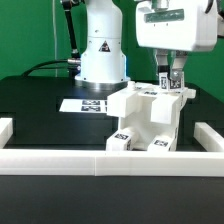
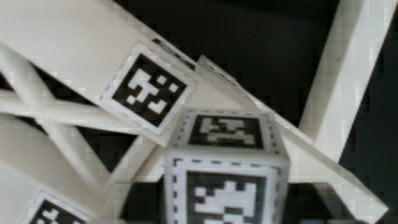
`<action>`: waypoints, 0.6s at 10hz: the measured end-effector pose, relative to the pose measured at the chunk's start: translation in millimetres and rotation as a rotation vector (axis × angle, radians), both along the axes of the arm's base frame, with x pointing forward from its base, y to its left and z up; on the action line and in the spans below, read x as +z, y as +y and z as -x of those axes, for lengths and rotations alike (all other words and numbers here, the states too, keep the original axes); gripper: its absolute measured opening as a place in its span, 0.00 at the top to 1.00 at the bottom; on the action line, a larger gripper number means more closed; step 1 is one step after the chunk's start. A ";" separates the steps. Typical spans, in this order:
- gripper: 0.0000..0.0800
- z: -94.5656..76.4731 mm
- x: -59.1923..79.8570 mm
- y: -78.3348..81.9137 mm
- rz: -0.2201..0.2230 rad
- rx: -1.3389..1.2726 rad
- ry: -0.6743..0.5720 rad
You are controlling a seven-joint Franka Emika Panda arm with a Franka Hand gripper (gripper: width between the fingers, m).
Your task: Assemble chair
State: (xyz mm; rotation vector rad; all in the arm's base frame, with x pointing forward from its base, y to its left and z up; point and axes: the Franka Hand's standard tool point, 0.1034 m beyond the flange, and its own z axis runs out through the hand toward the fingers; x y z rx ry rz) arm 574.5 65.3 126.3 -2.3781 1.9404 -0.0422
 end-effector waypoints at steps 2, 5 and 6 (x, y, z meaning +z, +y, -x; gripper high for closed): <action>0.64 0.2 -0.2 1.8 -0.014 -0.119 0.005; 0.64 0.7 -0.9 5.9 -0.039 -0.324 0.015; 0.64 0.9 -1.1 7.6 -0.048 -0.374 0.018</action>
Offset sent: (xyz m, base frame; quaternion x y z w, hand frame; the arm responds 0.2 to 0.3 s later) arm 0.0000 0.0000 0.0000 0.0000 0.0000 0.1938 0.9810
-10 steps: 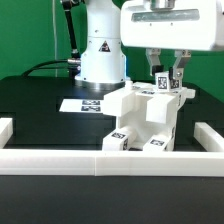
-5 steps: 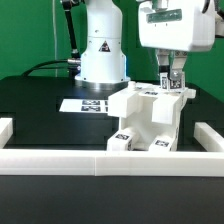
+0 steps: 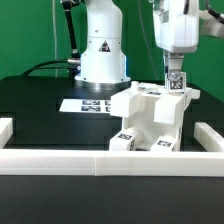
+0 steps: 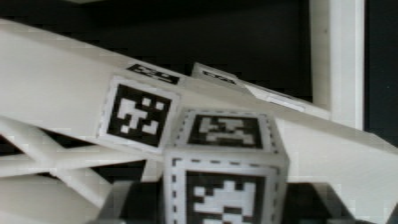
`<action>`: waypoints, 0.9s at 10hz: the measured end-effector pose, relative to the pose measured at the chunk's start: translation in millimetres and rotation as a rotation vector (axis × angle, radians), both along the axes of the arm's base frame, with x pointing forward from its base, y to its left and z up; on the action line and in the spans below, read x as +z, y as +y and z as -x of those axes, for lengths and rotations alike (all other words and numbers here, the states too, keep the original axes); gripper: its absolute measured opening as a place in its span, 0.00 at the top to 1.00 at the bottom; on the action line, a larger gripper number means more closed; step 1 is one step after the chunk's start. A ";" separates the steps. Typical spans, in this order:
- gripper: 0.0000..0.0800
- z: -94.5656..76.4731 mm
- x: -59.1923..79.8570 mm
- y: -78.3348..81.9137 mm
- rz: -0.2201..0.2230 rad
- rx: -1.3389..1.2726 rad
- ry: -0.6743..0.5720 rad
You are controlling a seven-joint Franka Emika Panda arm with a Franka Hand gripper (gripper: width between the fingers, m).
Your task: Assemble chair
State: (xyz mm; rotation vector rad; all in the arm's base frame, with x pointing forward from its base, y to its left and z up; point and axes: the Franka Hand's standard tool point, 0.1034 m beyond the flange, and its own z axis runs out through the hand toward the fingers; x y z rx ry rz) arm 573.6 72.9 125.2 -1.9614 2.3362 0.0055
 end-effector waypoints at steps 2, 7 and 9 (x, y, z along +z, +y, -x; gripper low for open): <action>0.64 0.3 -0.3 2.6 -0.013 -0.095 0.006; 0.64 0.8 -0.5 7.4 -0.035 -0.211 0.013; 0.28 0.9 -0.2 9.1 -0.032 -0.148 0.010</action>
Offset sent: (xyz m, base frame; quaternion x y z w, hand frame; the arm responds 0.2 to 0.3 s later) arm 0.0000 0.0000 0.0000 0.0000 0.0000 0.1938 0.9810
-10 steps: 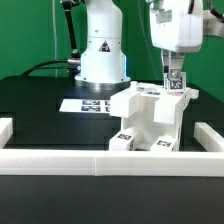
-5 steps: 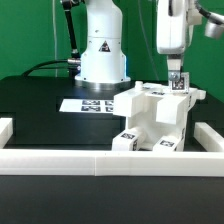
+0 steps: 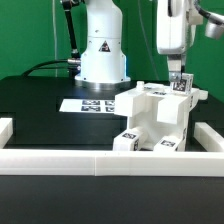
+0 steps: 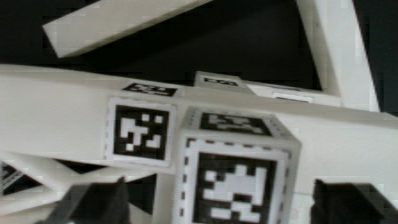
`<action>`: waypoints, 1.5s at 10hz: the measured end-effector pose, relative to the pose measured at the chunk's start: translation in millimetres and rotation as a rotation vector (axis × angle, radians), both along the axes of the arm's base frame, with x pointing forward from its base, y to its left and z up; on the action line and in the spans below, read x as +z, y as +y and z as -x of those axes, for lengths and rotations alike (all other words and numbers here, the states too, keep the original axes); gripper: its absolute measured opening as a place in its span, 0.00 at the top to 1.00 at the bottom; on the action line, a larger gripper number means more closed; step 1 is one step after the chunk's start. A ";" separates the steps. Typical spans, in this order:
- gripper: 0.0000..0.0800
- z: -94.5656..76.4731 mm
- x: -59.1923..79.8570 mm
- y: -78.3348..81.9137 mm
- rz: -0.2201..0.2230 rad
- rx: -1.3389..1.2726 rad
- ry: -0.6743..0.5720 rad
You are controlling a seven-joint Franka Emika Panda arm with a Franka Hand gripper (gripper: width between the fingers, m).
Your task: Assemble chair
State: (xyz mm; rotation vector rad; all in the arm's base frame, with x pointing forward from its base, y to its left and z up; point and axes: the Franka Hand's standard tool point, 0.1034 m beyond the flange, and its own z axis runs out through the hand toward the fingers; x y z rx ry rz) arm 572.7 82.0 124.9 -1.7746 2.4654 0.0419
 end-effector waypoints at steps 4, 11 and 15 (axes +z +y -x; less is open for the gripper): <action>0.19 -0.1 1.0 11.3 0.027 0.376 -0.027; 0.19 -1.8 -3.4 7.9 0.077 0.972 -0.068; 0.19 -2.3 -4.3 1.9 0.105 1.282 -0.082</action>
Offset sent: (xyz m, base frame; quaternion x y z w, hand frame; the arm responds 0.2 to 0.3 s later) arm 0.0088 0.0110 0.0021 -0.0013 0.0198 -0.2595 0.9655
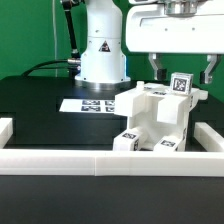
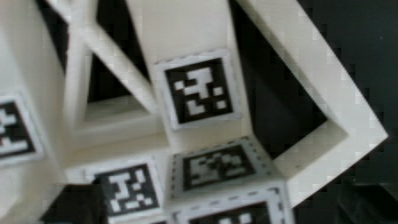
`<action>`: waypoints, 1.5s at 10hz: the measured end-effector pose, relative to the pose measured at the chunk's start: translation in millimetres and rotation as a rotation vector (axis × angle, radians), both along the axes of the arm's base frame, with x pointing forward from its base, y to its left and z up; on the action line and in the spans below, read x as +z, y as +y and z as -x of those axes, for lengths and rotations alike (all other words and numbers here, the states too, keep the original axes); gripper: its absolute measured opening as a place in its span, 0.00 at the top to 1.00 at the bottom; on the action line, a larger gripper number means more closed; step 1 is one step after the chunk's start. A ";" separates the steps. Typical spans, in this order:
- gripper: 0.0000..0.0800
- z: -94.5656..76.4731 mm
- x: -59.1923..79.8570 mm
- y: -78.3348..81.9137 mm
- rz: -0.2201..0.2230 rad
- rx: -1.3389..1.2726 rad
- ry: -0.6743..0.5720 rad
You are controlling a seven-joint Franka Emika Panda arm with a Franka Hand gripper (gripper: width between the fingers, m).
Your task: Assemble chair
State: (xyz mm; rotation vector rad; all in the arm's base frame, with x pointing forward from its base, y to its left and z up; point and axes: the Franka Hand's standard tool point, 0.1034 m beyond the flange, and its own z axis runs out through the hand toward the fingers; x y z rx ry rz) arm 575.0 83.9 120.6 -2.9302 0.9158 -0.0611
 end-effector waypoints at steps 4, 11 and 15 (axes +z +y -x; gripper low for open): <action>0.22 0.0 -0.4 -2.8 0.034 0.202 -0.007; 0.64 0.0 -0.4 -2.3 0.021 0.001 0.001; 0.64 0.1 -0.4 -1.2 0.004 -0.264 0.014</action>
Offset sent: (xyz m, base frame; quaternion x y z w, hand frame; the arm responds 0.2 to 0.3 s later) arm 0.0000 0.0000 0.0000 0.0000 0.0000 -0.0650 0.9979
